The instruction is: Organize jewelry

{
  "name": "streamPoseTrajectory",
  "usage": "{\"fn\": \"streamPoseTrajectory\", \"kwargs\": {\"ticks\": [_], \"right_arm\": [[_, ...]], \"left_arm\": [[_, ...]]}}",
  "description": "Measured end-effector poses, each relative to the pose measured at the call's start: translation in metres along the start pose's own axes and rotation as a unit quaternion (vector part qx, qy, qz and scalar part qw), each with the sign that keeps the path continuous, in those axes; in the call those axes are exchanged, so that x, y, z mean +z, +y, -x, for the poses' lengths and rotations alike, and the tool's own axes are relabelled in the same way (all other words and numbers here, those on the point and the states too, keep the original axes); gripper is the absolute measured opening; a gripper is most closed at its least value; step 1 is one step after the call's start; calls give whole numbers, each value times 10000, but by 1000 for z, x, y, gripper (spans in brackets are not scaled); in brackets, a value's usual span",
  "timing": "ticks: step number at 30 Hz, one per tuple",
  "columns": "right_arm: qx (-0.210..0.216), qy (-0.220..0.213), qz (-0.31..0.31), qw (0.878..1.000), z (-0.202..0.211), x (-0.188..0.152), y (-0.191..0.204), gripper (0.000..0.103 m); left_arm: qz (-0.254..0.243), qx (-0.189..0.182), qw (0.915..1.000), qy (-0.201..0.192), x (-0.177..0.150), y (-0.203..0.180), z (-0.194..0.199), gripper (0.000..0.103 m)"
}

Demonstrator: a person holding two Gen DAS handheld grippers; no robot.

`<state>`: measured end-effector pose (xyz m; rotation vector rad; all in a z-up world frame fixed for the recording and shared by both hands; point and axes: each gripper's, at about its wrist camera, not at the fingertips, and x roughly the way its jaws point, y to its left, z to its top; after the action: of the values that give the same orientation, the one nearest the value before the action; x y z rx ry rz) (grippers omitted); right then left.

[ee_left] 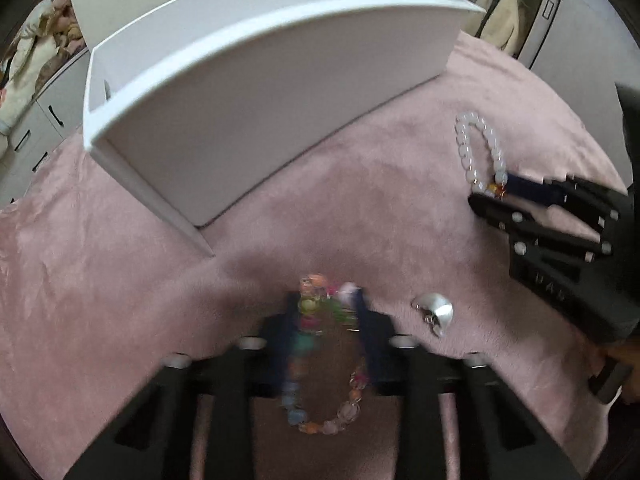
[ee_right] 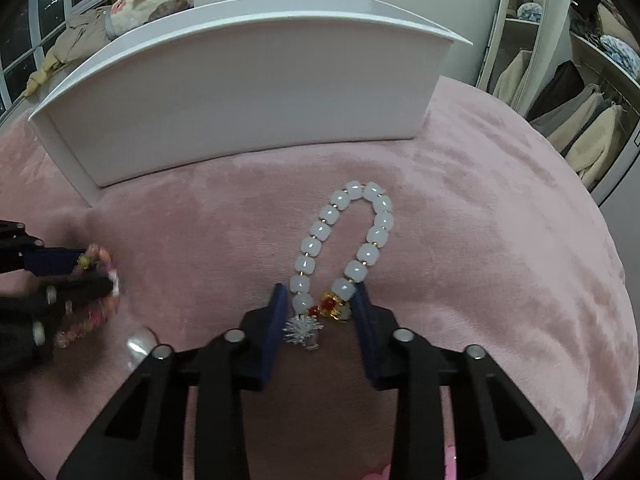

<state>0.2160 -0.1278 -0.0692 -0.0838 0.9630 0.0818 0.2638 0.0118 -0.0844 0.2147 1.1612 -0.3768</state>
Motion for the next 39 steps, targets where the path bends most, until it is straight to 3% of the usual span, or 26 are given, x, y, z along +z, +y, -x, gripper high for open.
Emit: {"fn": "streamPoseTrajectory", "kwargs": {"ticks": [1,6,15,21,37,39], "right_arm": [[19,-86,-37,10000,4,-1,0,26],[-163,-327,-98,9993,14,1,9,15],[5,-699,-167,9974,28,13,20,15],[-75,-814,-168,9965,42,25,14,15],[-66,-1327,-134,9910,91,47,16,15],[-17,-1391,-141,9902,97,49,17,10]], "left_arm": [[25,-18,10000,-18,3,2,2,14],[98,-20,9998,-171,14,13,15,14],[197,-382,9970,-648,21,38,58,13],[180,-476,9944,-926,-3,29,81,14],[126,-712,9862,-1489,-11,18,114,14],[117,-687,9855,-1547,-12,18,120,14]]}}
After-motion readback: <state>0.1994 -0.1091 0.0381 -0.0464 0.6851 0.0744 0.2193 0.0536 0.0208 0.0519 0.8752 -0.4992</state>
